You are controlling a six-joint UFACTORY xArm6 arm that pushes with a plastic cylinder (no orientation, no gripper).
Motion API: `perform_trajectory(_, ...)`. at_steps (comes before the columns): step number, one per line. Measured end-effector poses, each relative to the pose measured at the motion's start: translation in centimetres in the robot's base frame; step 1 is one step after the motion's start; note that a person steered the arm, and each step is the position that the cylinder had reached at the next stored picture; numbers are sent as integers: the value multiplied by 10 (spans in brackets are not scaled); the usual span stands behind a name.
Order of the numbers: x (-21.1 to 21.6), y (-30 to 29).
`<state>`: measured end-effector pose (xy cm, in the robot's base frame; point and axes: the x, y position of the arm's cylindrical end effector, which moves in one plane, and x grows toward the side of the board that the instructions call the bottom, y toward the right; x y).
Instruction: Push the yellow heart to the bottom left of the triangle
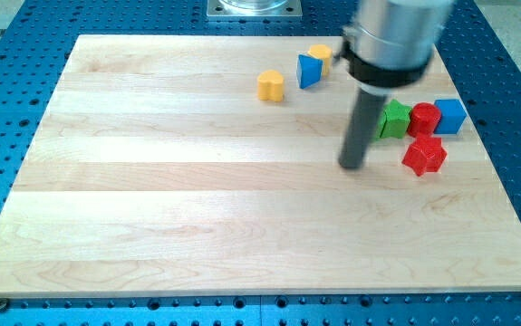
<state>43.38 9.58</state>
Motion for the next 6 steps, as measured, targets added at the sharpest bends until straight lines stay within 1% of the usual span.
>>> perform_trajectory(1, -83, -102)
perform_trajectory(2, -120, -117)
perform_trajectory(3, -127, -31)
perform_trajectory(4, -97, 35)
perform_trajectory(5, -151, -25)
perform_trajectory(6, -174, -88)
